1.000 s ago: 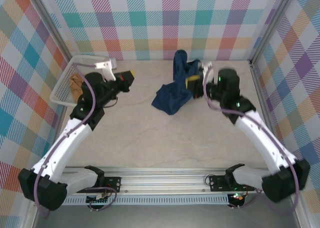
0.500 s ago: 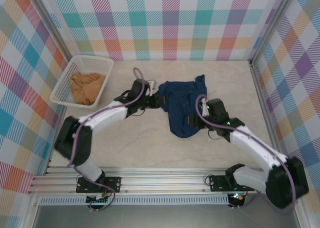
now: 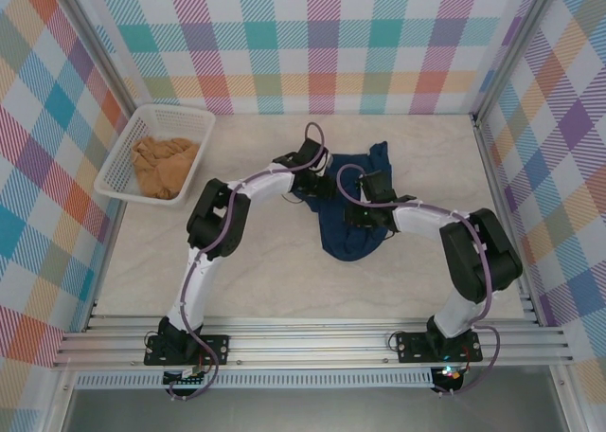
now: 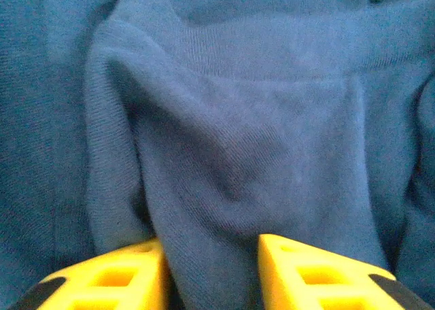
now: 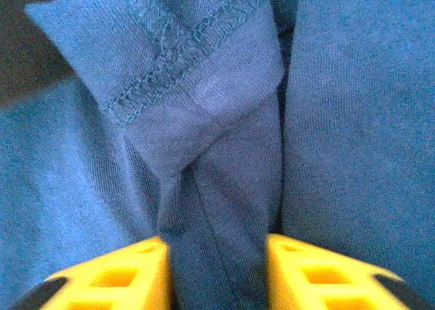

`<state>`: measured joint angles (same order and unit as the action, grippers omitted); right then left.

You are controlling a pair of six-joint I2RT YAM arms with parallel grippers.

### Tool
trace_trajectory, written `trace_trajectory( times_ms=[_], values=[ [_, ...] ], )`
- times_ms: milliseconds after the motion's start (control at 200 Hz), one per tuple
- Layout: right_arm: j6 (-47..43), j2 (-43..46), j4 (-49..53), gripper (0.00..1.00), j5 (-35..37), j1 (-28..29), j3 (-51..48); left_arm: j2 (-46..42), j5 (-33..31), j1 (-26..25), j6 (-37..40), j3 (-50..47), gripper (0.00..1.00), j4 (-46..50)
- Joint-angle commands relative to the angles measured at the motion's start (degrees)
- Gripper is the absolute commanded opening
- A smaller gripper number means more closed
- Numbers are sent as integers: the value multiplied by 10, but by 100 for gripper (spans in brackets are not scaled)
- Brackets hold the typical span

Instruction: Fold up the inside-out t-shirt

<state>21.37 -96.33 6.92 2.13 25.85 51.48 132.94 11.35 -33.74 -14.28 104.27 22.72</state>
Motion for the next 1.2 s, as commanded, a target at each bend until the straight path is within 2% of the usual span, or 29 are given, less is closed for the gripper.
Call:
trace_trajectory(
  times_ms=[0,65,120,240,395,540,625,695,825,900,980,1055,1195],
  values=[
    [-5,30,-25,18,20,-13,0,-10,26,8,-1,14,17,23],
    [-15,71,-28,10,9,-23,-15,-43,33,15,-1,-13,7,4],
    [-24,113,-28,7,-12,-34,-29,-80,39,22,0,-43,0,-17],
    [-32,207,-19,4,-80,-63,-49,-183,39,36,-7,-131,0,-63],
    [-46,294,-4,0,-161,-91,-56,-339,13,39,-24,-298,0,-133],
    [-87,314,2,0,-274,-96,-37,-473,24,39,-67,-461,0,-176],
    [-86,315,2,0,-303,-96,-34,-562,-15,35,-88,-554,0,-163],
    [-71,321,9,0,-278,-96,-40,-658,-70,34,-116,-633,0,-154],
    [4,331,122,0,-83,-101,-34,-840,-162,33,-159,-761,0,-114],
    [26,351,157,1,-21,-101,-53,-888,-157,34,-161,-789,0,-80],
    [42,377,173,3,45,-101,-82,-883,-126,33,-156,-790,0,-54],
    [48,395,169,4,38,-101,-106,-850,-126,33,-157,-776,0,-40],
    [33,398,126,3,-78,-94,-135,-790,-168,34,-158,-732,0,-40]
  ],
)
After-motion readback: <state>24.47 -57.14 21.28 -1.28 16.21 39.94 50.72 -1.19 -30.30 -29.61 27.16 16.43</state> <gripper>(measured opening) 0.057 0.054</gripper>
